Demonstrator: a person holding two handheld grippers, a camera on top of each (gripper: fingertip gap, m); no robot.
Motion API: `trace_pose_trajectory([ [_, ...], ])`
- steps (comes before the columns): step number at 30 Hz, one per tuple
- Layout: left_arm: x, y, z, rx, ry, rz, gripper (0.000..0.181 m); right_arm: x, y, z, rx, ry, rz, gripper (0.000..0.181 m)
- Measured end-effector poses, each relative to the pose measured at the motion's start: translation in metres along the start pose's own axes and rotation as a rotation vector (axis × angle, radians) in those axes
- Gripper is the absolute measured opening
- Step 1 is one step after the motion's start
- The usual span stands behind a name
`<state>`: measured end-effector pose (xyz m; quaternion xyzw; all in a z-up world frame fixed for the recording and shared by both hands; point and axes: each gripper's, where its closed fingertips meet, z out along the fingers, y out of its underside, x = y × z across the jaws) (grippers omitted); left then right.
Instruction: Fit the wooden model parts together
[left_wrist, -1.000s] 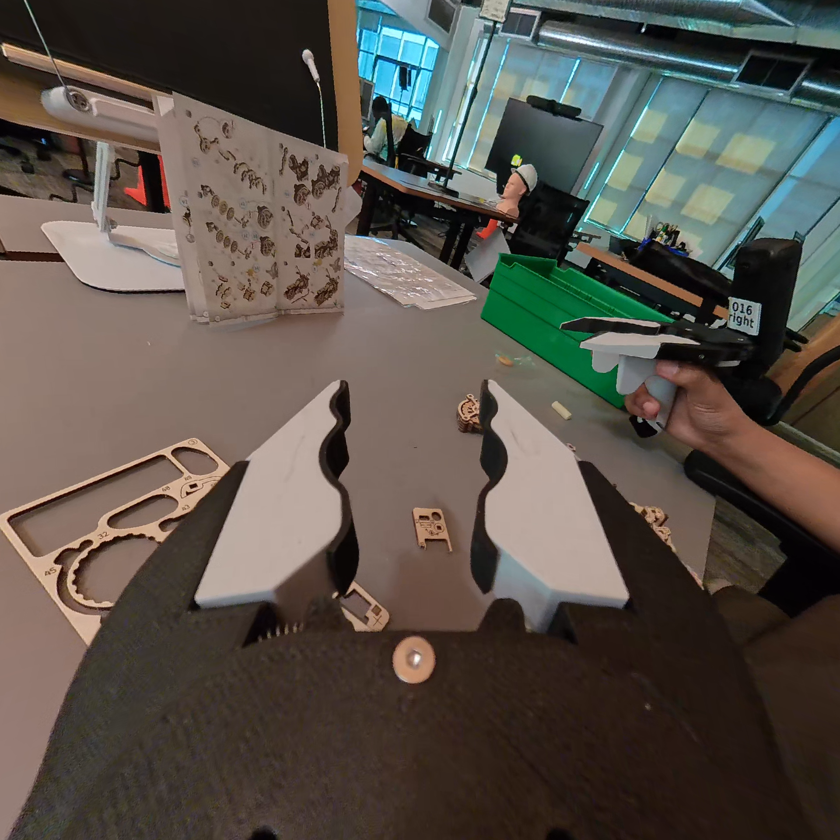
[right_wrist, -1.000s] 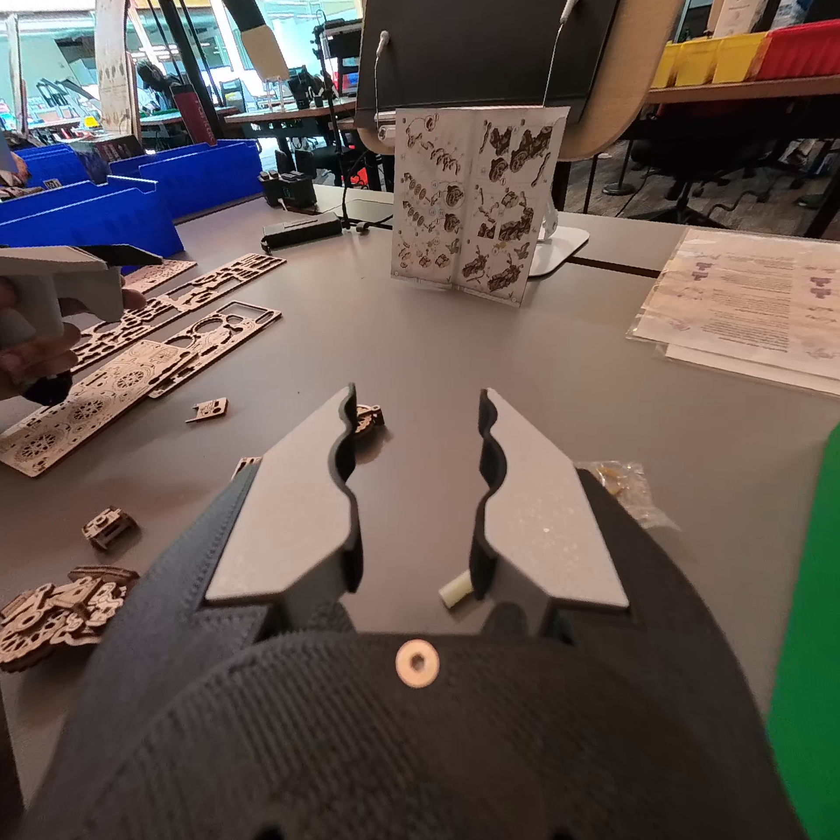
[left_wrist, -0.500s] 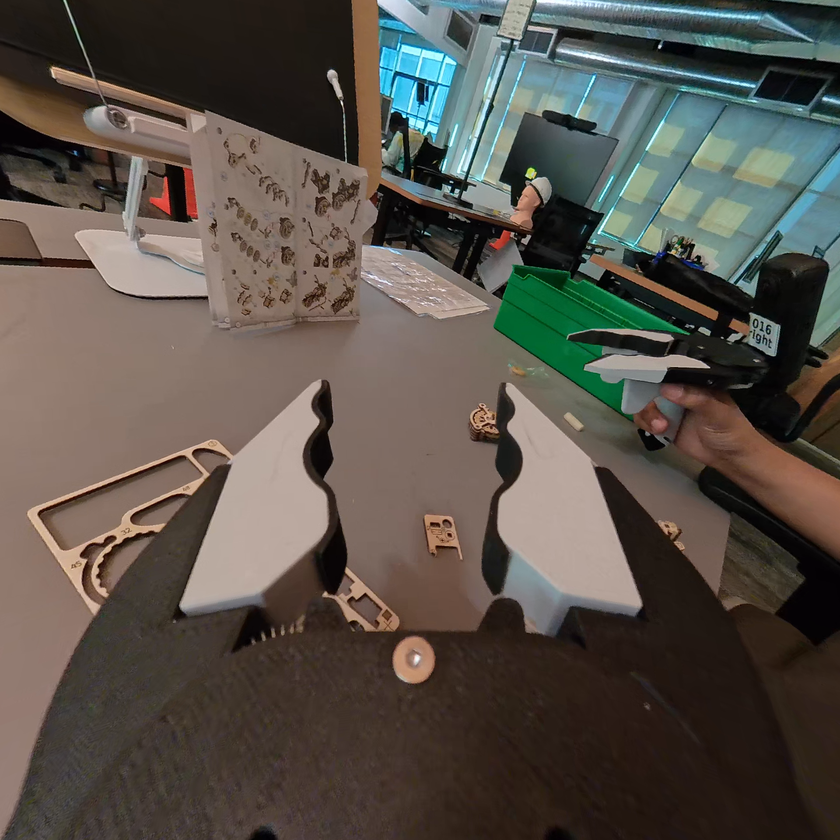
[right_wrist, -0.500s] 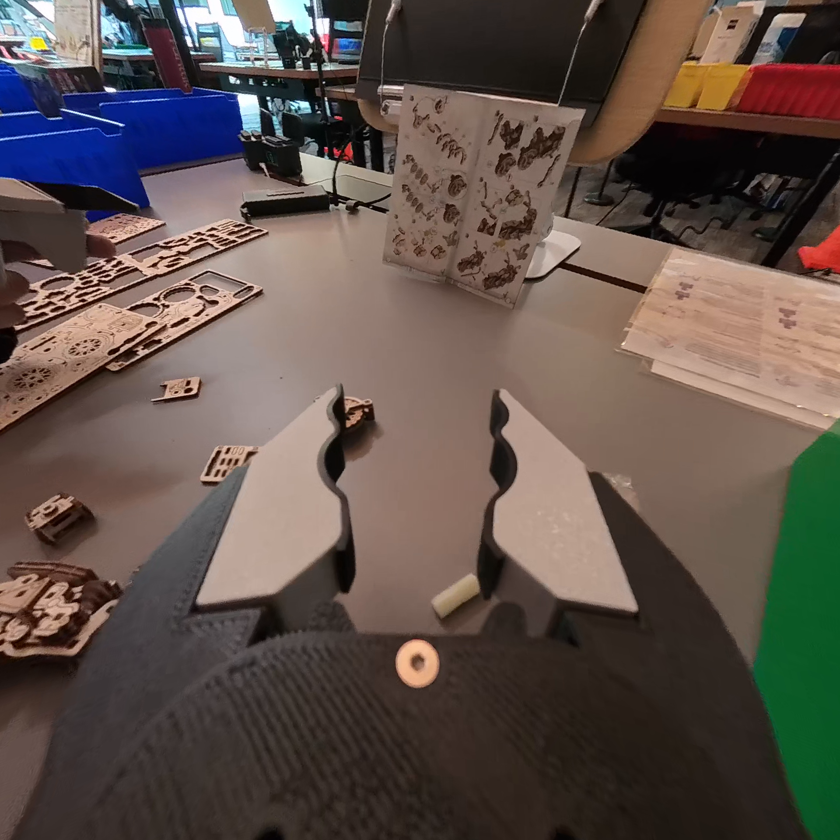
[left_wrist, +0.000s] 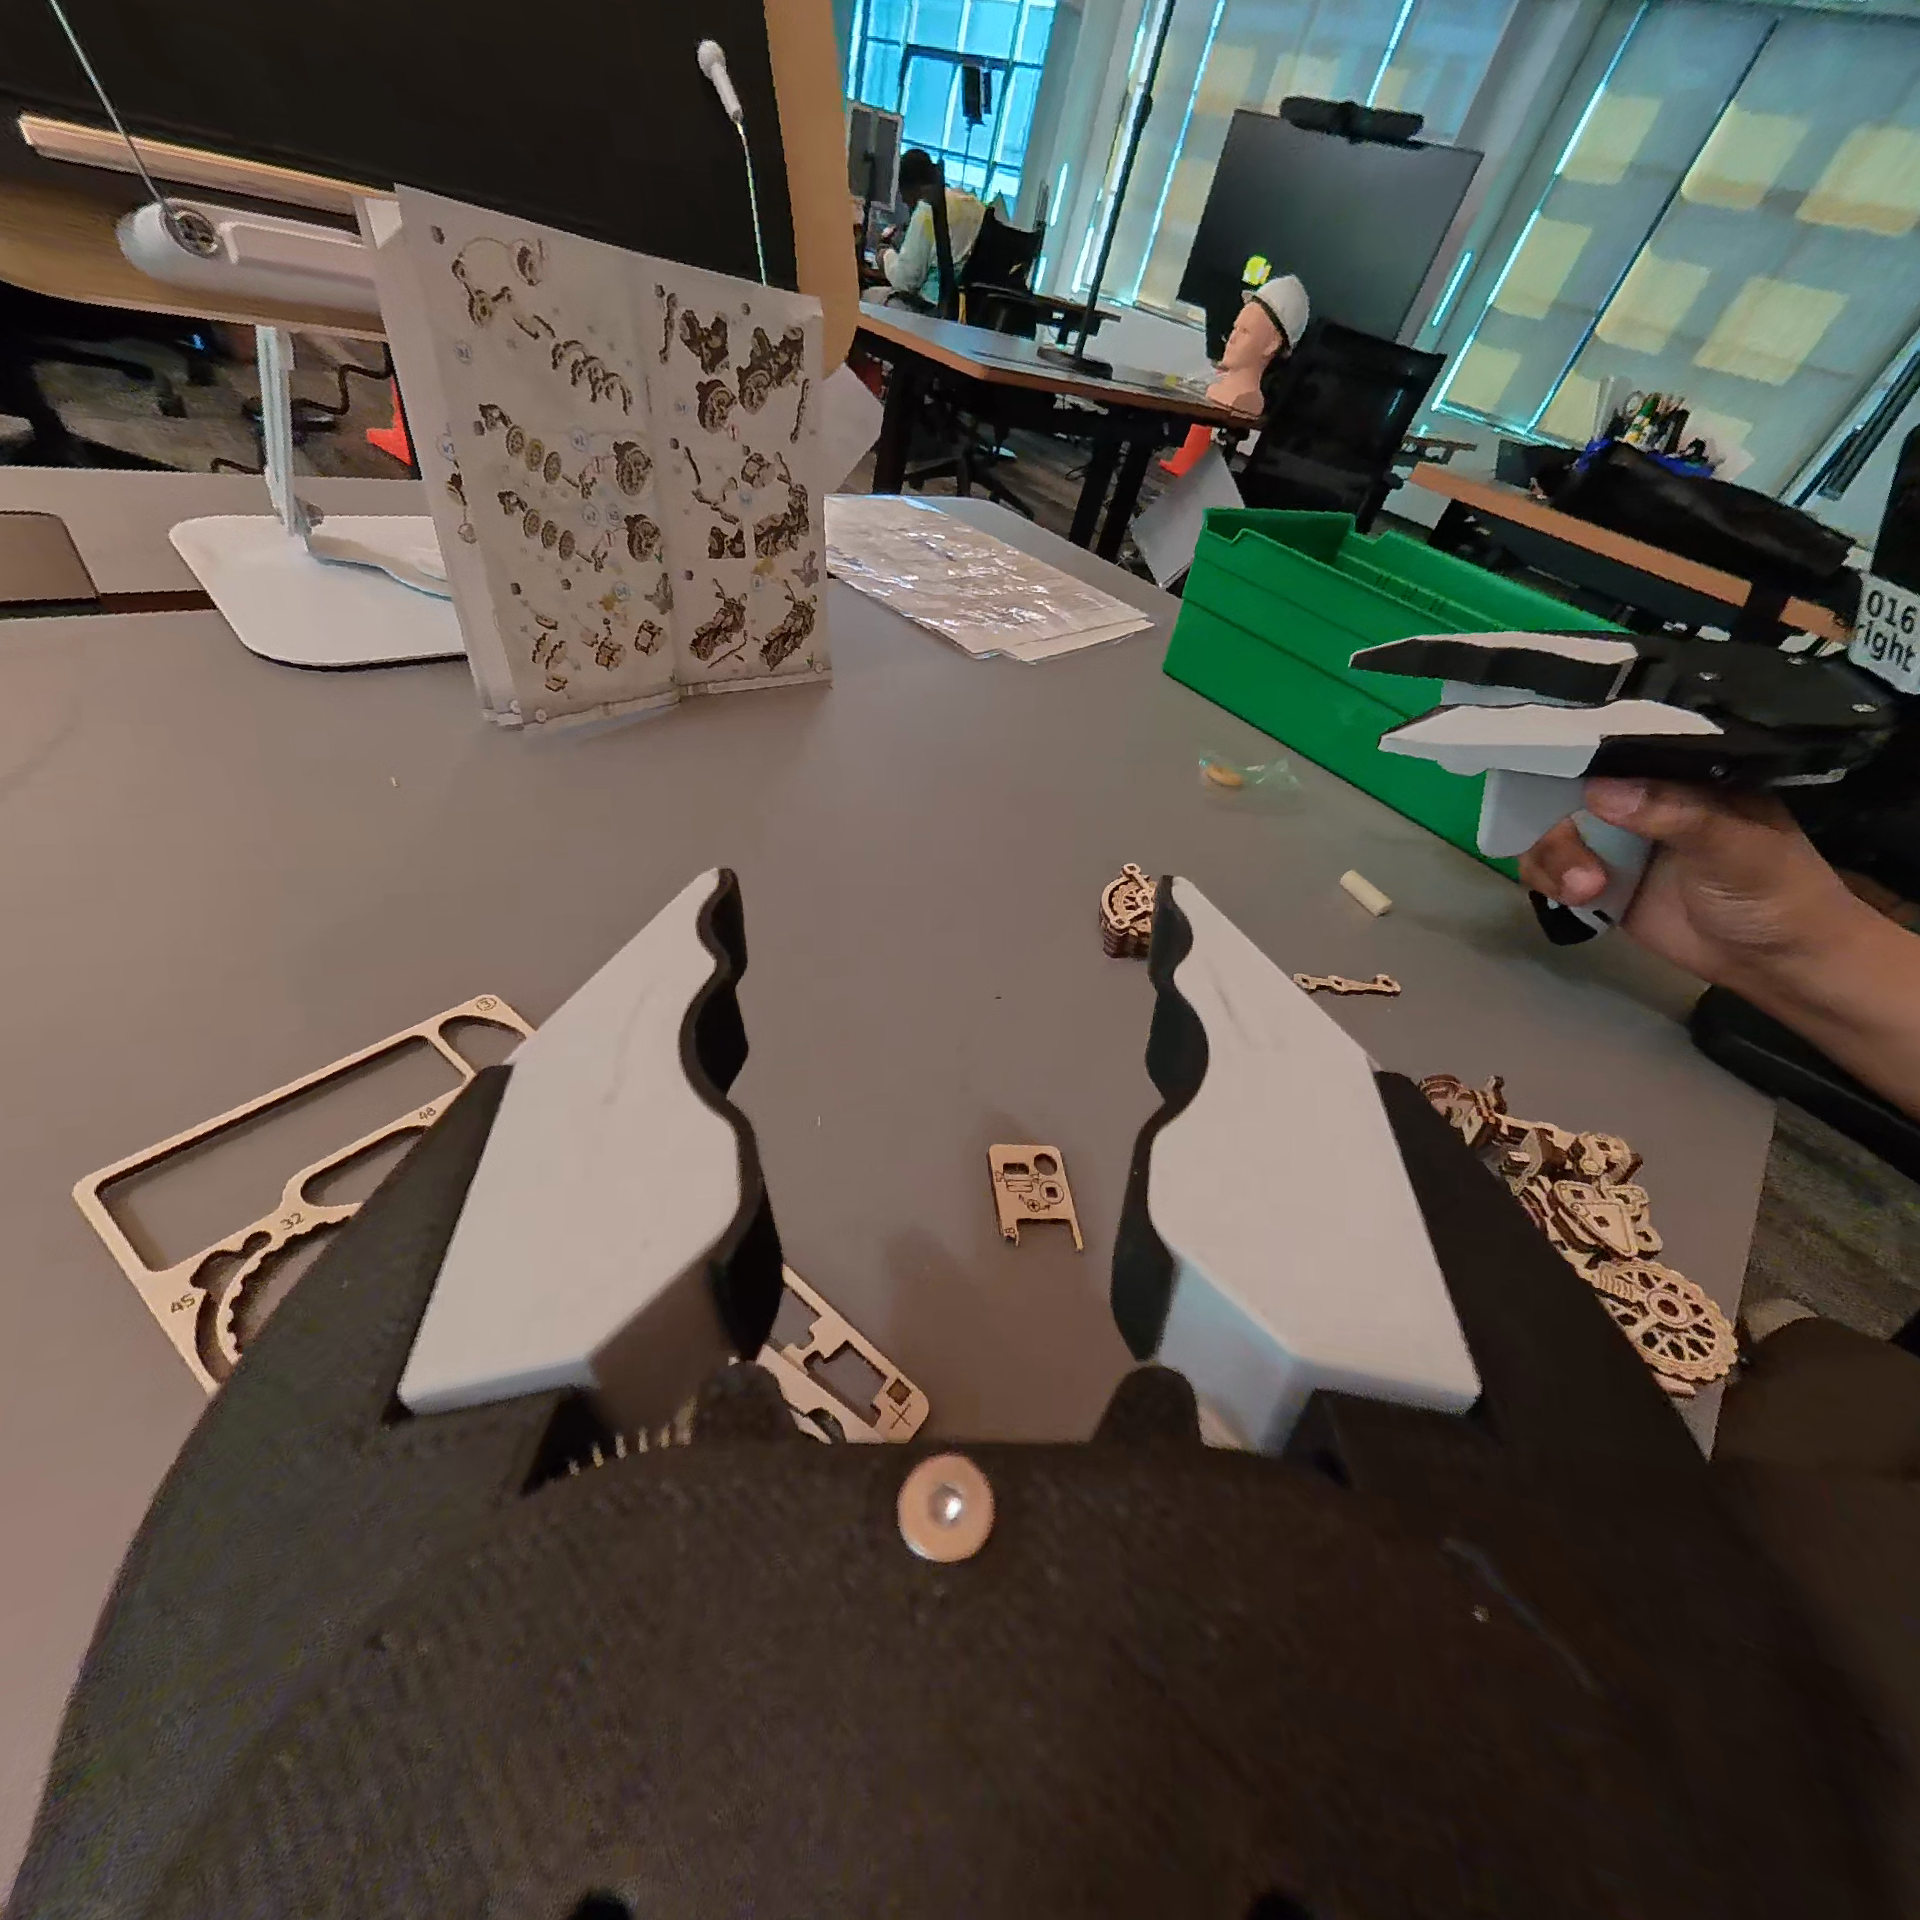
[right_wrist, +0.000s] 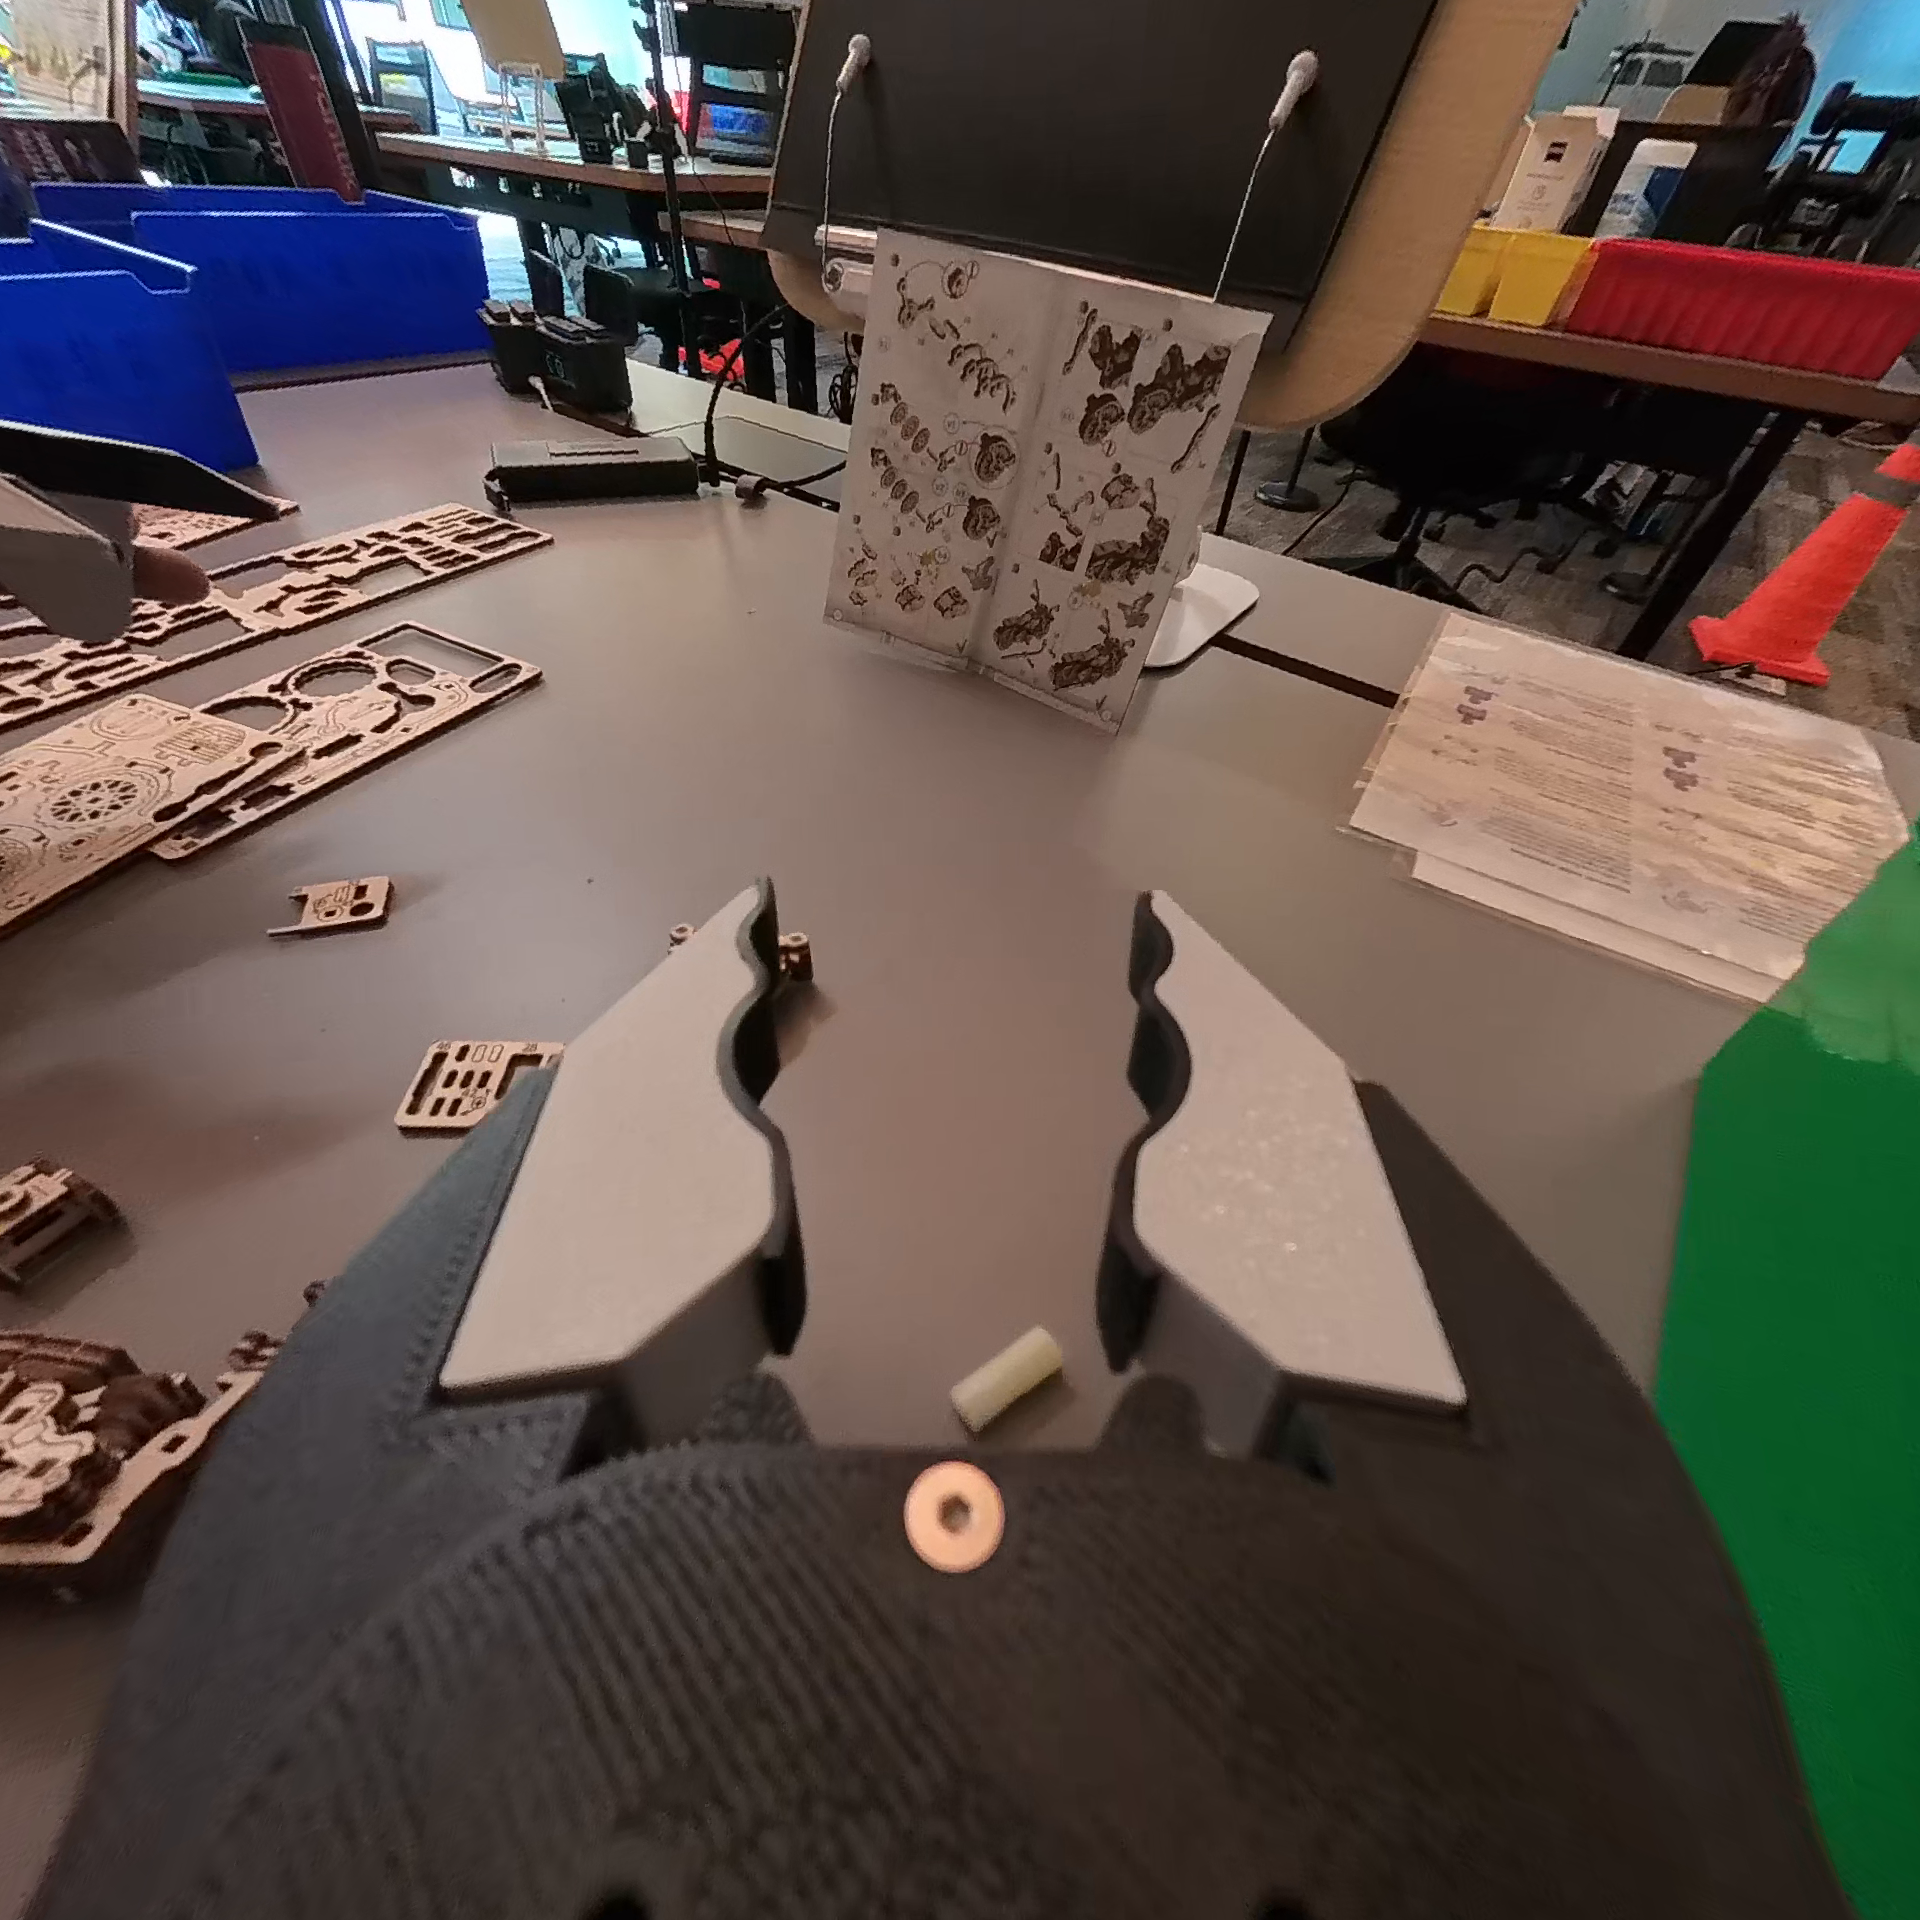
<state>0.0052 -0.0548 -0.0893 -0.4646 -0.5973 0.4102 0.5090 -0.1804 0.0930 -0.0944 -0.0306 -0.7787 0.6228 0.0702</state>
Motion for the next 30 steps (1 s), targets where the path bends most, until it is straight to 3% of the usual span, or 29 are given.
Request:
trace_pose_trajectory([
  [14,-0.006,-0.004,0.000,0.025,-0.011,-0.057,0.081,0.001,-0.001,-0.002,0.011,-0.026,0.032,0.066],
  [23,0.021,0.007,0.013,-0.054,0.125,-0.074,0.068,-0.025,0.017,0.003,-0.099,-0.161,-0.018,0.046],
  [30,0.023,0.011,0.020,-0.062,0.064,0.007,0.058,-0.022,0.014,0.002,-0.075,-0.169,0.036,0.055],
])
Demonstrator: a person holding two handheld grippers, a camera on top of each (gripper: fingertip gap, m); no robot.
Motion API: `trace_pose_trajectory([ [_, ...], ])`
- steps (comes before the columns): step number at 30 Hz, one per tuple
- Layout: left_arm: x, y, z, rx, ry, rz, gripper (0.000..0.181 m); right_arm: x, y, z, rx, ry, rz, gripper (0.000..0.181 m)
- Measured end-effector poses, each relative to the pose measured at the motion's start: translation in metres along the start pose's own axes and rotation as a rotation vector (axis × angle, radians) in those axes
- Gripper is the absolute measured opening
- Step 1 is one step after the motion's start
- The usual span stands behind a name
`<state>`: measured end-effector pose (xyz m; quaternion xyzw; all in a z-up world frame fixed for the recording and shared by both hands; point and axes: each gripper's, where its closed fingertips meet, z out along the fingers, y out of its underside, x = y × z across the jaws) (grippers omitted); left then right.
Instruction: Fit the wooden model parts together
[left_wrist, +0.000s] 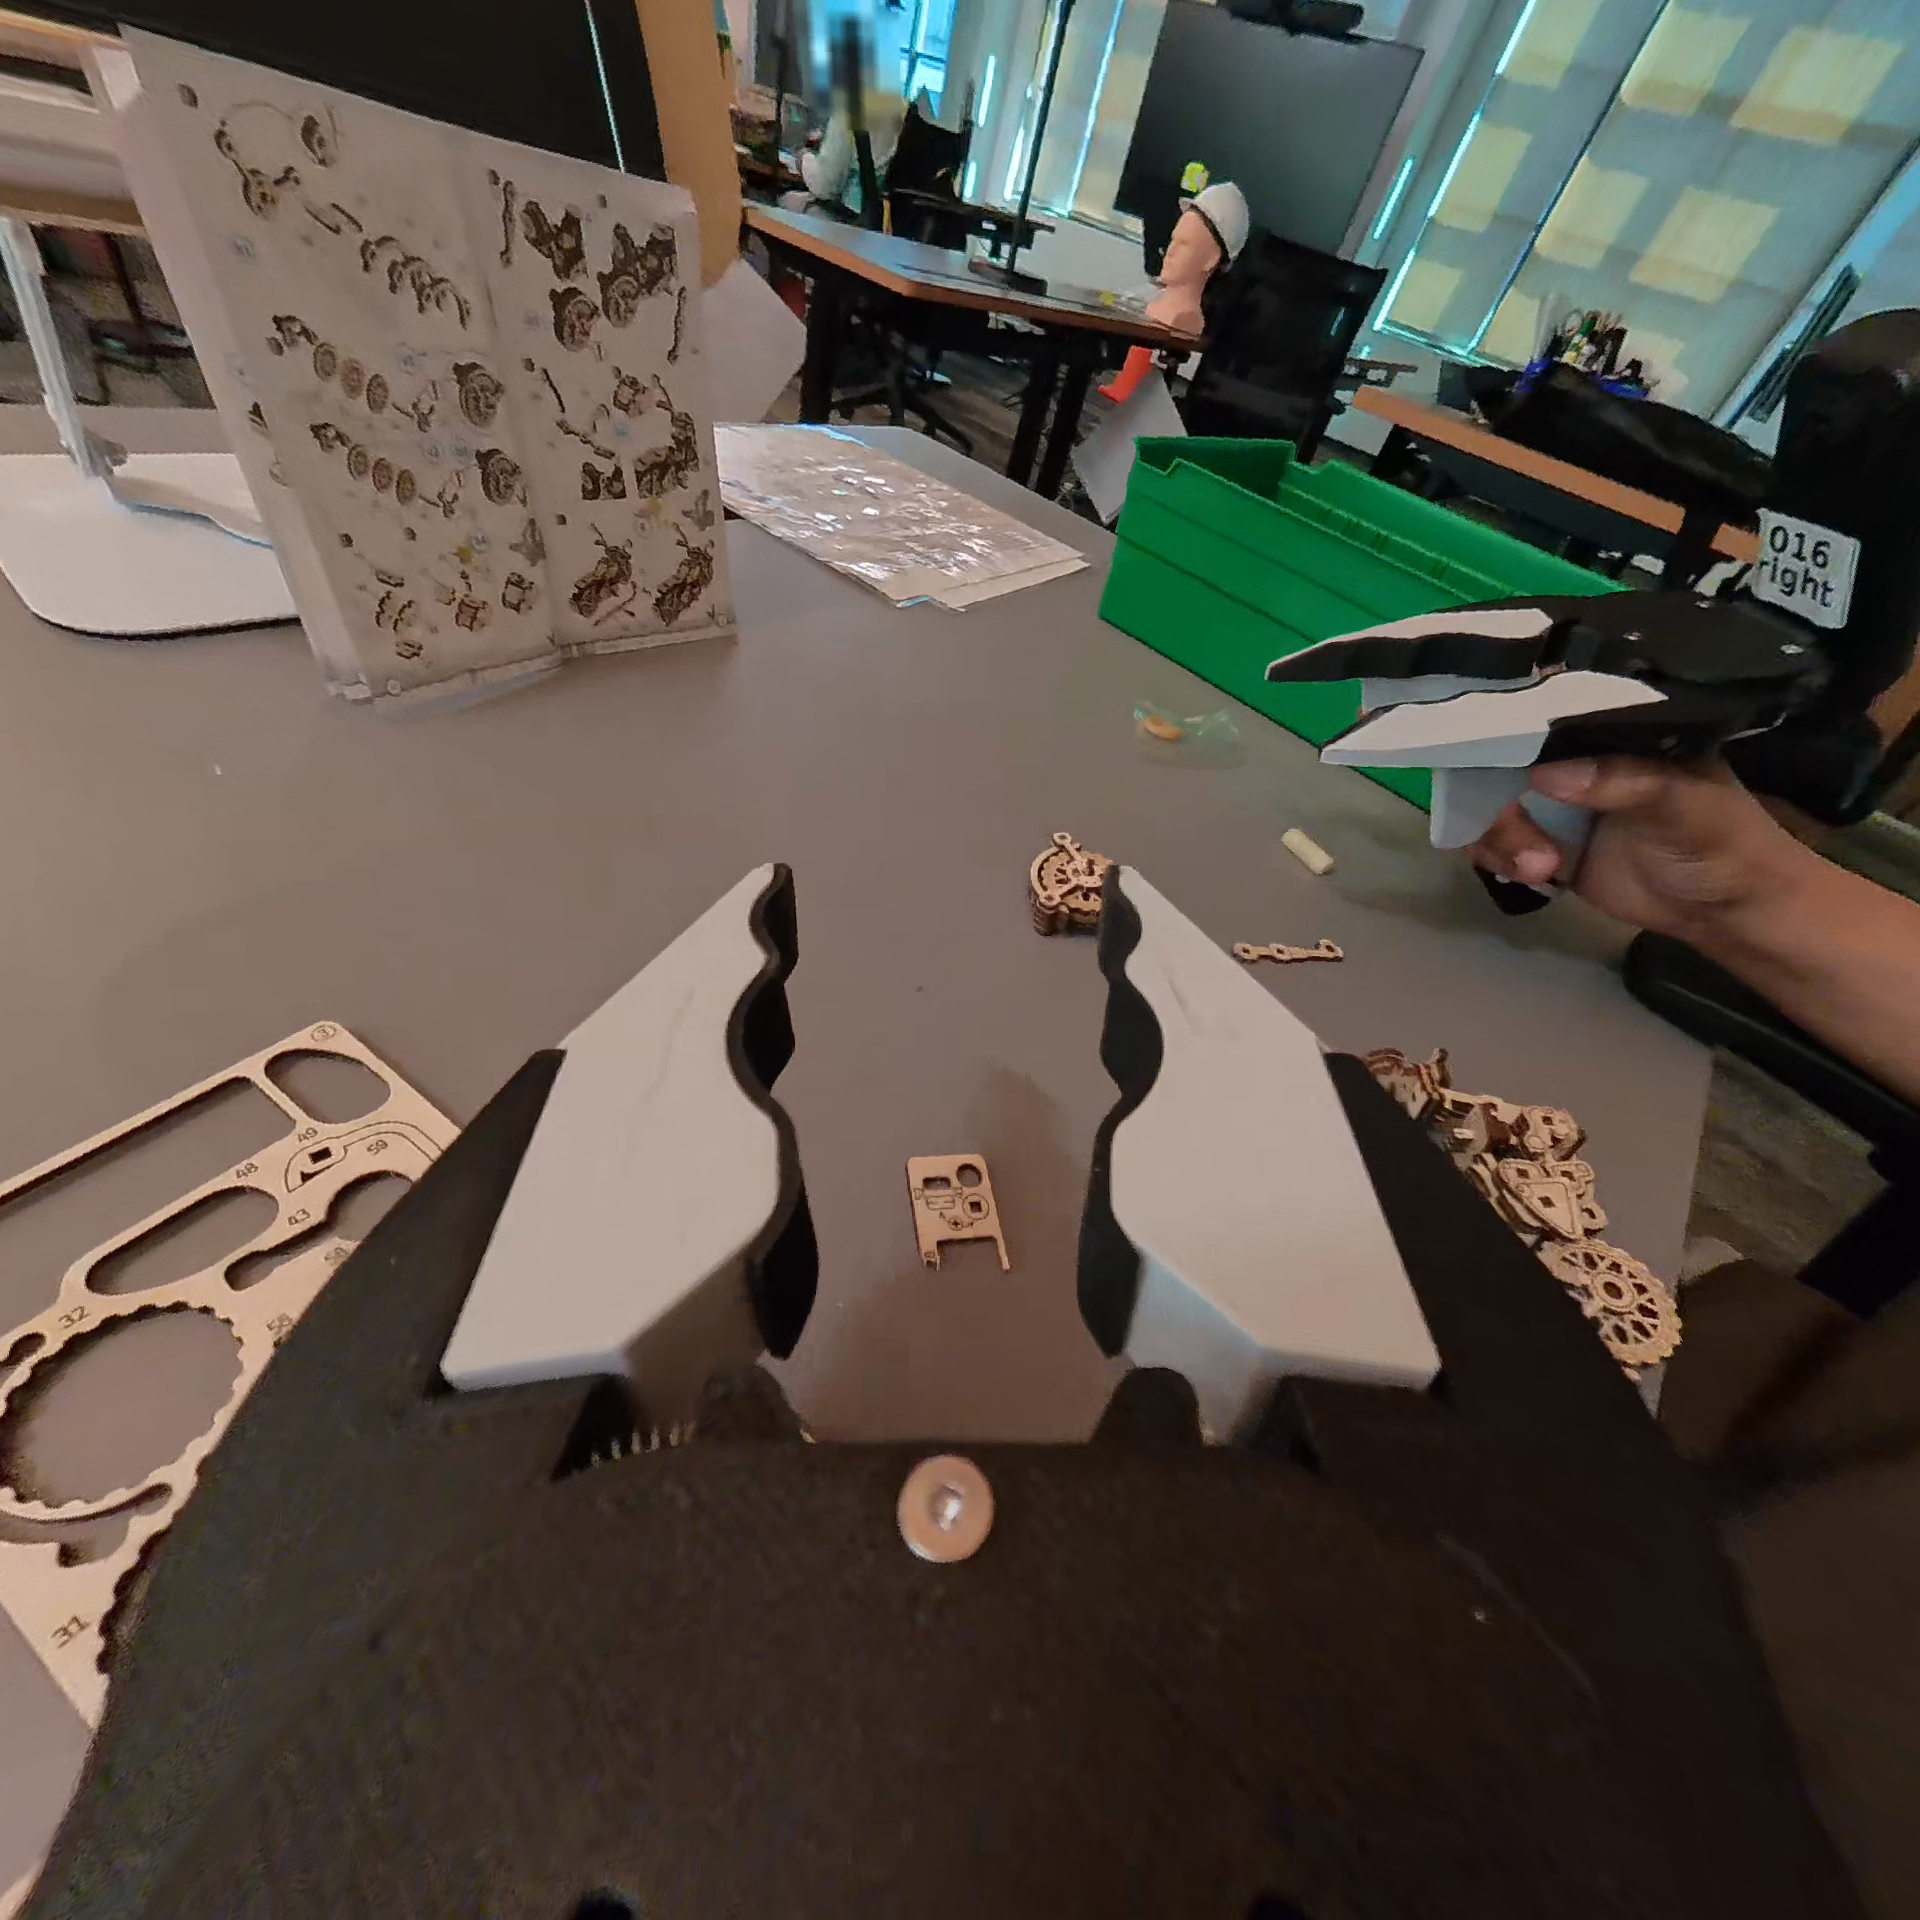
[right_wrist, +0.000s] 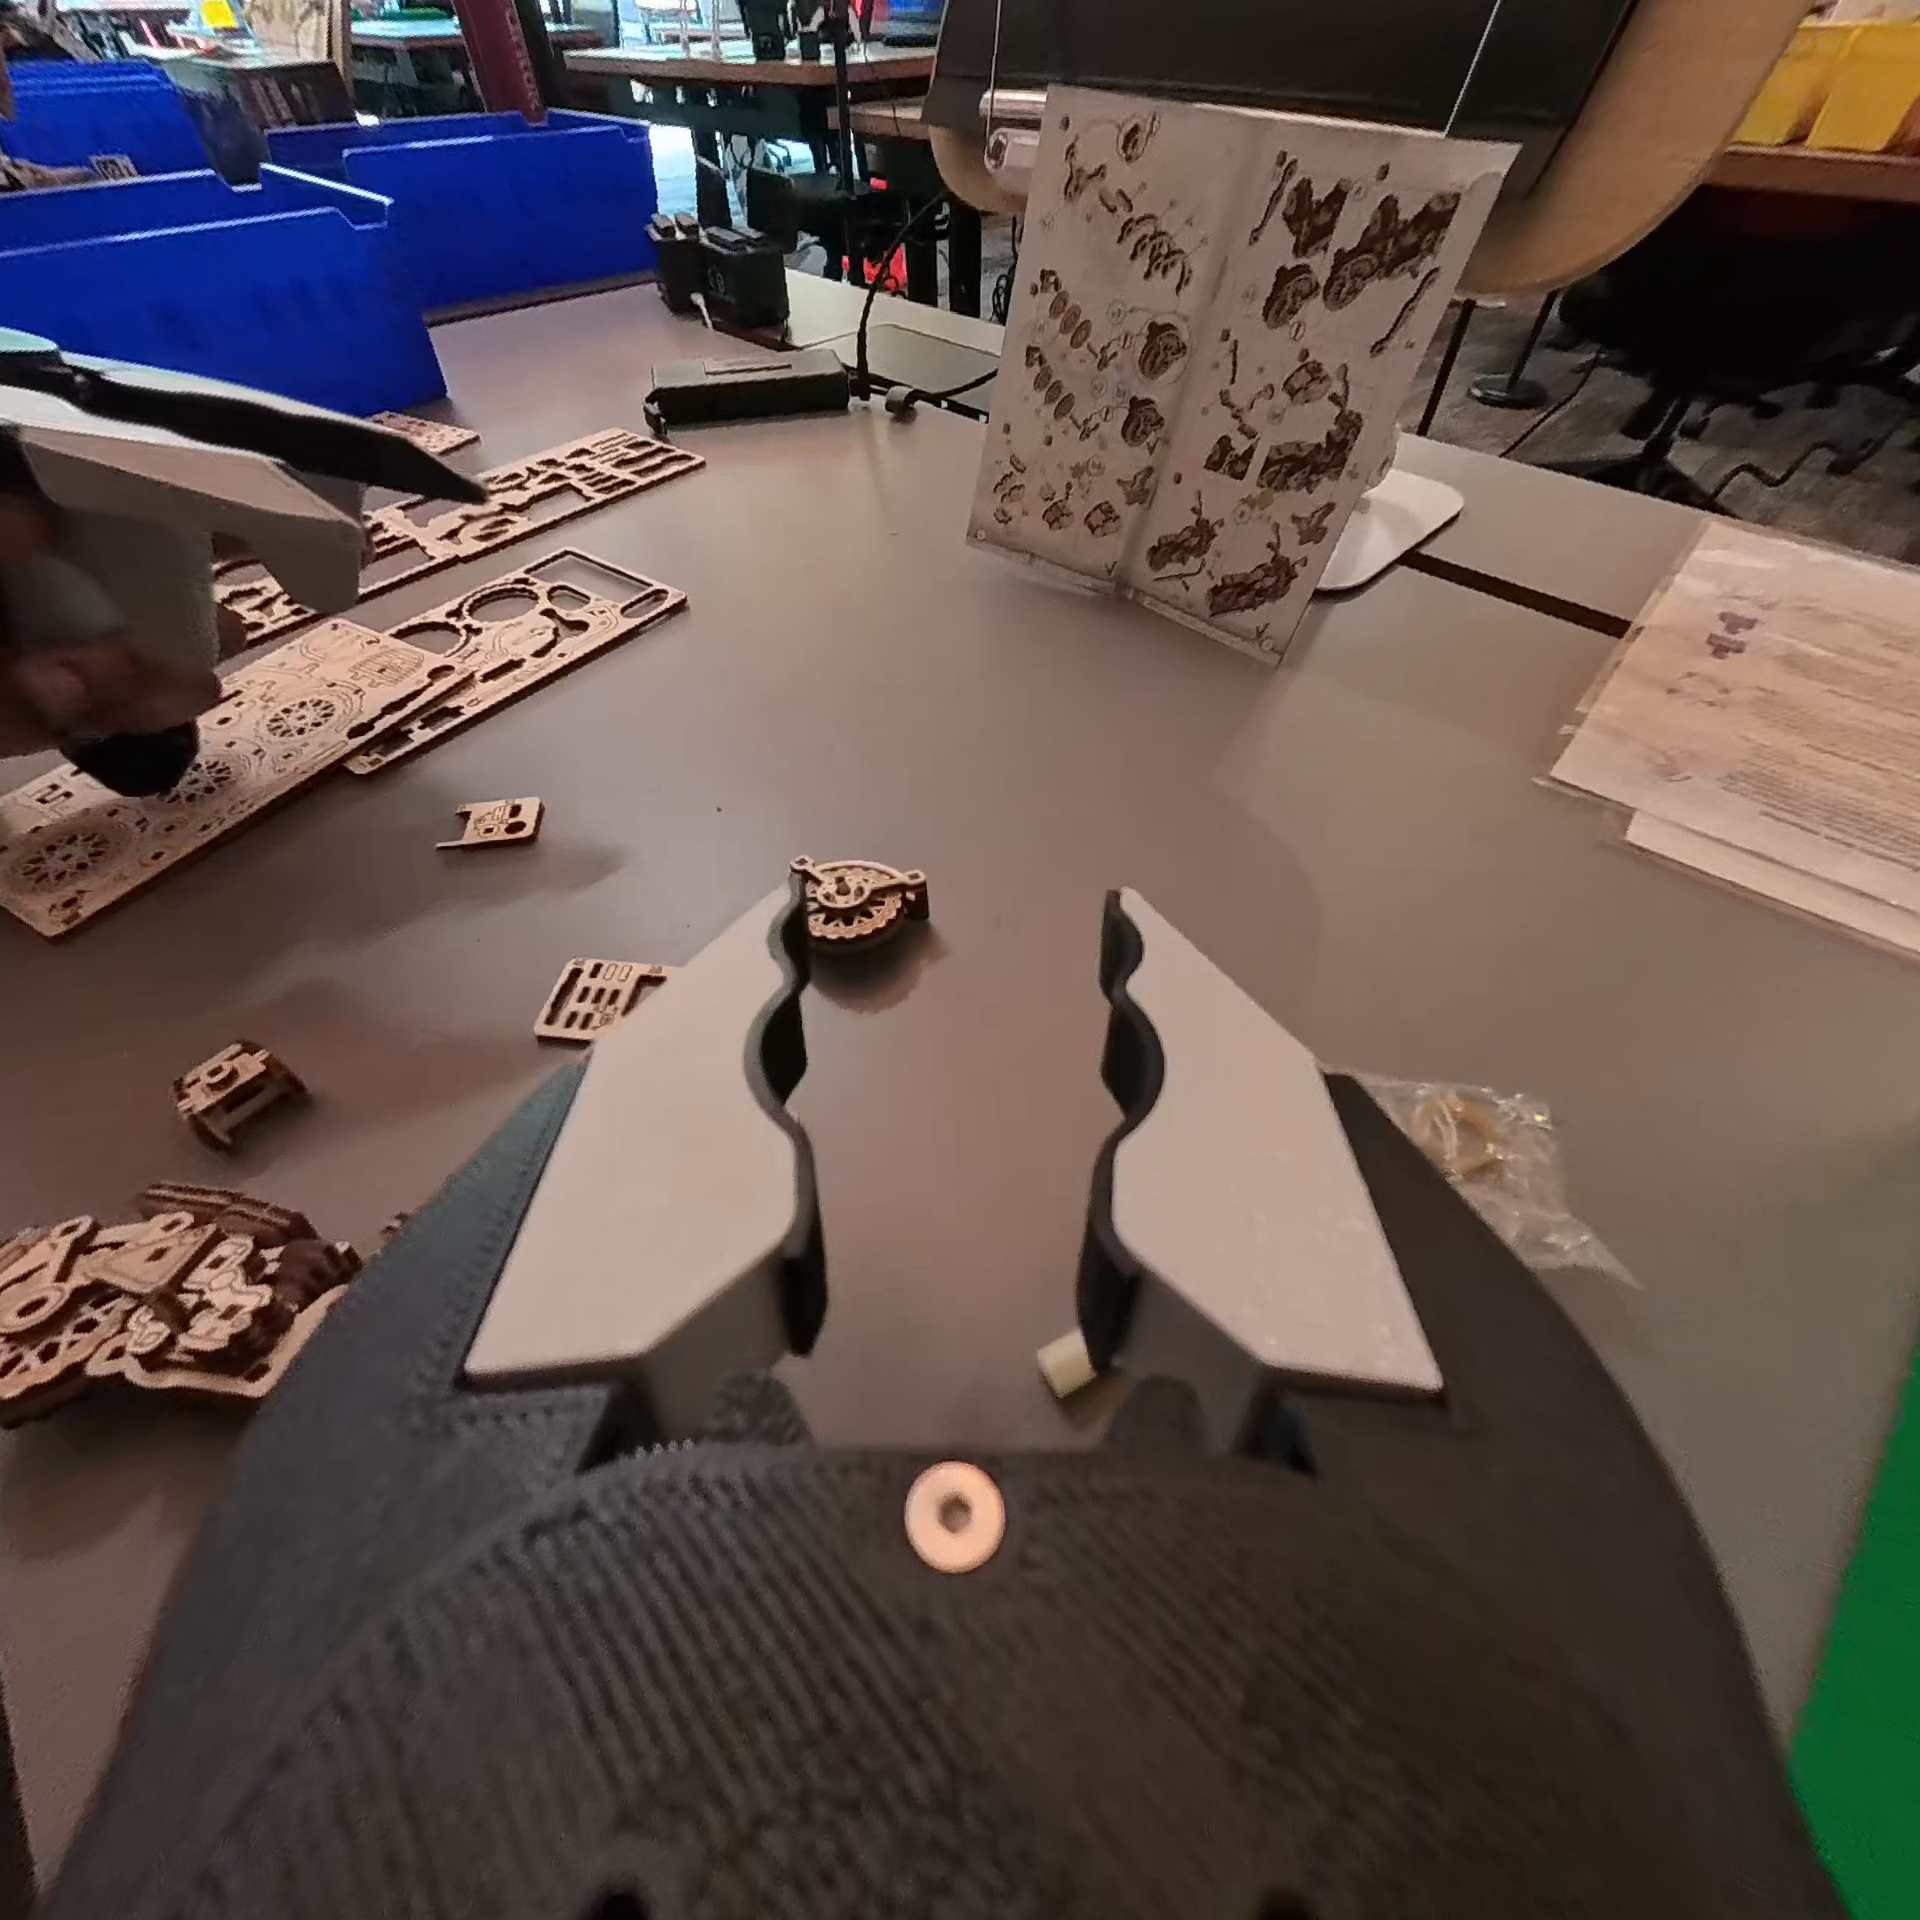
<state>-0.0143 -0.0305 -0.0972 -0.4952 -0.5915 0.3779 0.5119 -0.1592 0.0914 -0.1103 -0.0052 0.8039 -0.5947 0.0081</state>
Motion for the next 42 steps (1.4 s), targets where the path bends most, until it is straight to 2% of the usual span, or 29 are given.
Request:
trace_pose_trajectory([
  [8,-0.006,-0.002,-0.003,0.019,-0.060,0.060,0.050,-0.006,0.001,0.004,0.001,0.002,-0.027,0.055],
  [15,-0.003,-0.005,-0.011,0.052,-0.044,0.016,0.049,-0.006,0.010,0.002,-0.044,0.052,-0.090,0.054],
  [21,0.000,0.006,-0.011,-0.011,-0.067,0.068,0.047,-0.009,0.006,-0.003,-0.010,0.031,-0.035,0.053],
  [34,0.024,0.028,-0.003,-0.119,0.013,0.068,0.045,-0.024,0.021,0.006,-0.092,-0.026,-0.037,0.049],
  [42,0.042,0.034,0.000,-0.146,0.087,-0.018,0.042,-0.026,0.029,0.007,-0.131,-0.024,-0.047,0.043],
])
